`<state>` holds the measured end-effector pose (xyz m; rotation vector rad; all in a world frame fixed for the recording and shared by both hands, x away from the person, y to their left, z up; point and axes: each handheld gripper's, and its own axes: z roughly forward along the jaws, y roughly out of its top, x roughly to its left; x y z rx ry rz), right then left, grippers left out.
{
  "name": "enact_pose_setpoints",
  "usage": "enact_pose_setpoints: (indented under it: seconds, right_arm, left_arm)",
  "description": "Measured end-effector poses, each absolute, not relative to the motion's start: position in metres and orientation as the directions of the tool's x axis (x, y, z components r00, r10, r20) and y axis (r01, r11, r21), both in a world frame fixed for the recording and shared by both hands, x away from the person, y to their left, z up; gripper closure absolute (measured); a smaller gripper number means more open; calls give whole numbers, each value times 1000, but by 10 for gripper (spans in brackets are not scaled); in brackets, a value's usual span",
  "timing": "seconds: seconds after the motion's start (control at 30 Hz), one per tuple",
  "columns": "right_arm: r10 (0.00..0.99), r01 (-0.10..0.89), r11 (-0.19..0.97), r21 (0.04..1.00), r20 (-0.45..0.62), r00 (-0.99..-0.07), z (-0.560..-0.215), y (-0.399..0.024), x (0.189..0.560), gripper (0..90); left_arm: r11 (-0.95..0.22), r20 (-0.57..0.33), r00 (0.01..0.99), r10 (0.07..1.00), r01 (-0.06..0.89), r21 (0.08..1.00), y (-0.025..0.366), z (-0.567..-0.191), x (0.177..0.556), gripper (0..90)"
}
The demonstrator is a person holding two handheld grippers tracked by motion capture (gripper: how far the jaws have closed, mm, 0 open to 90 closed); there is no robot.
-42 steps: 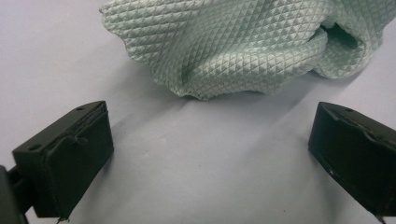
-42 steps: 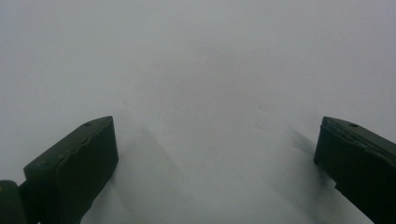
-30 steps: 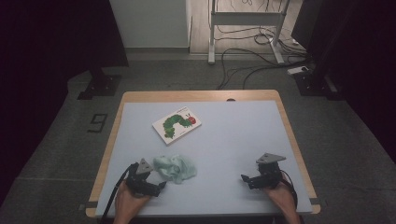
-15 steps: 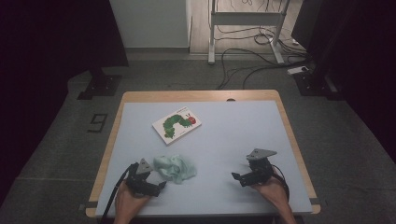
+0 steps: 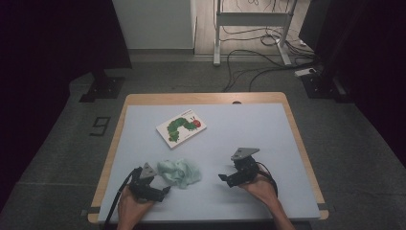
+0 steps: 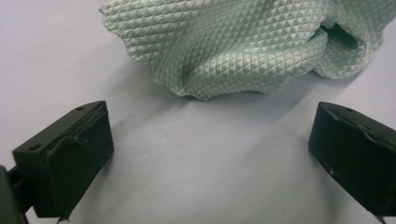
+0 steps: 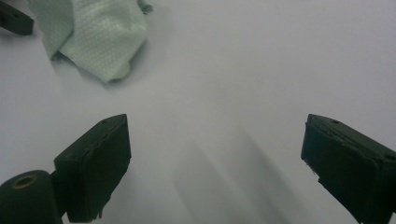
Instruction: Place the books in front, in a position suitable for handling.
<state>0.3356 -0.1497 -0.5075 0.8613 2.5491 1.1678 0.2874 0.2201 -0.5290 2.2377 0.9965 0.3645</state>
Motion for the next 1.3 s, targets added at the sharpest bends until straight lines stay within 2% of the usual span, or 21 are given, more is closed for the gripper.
enact_pose_setpoints:
  seconds: [0.13, 0.33, 0.87, 1.3]
  right_arm:
    - [554, 389, 524, 758, 44, -831, -505, -135, 338, 122]
    - [492, 345, 572, 744, 26, -870, -503, -112, 341, 121]
    - [420, 296, 604, 740, 19, -907, -503, -64, 349, 150]
    - [368, 264, 621, 738, 24, -930, -506, -28, 358, 246]
  left_arm:
    - [-498, -11, 672, 740, 559, 664, 220, -529, 287, 0]
    - [-498, -11, 673, 740, 558, 664, 220, -529, 287, 0]
    - [-498, -9, 672, 740, 558, 663, 220, -529, 287, 0]
    - [-497, -10, 672, 741, 558, 664, 220, -529, 287, 0]
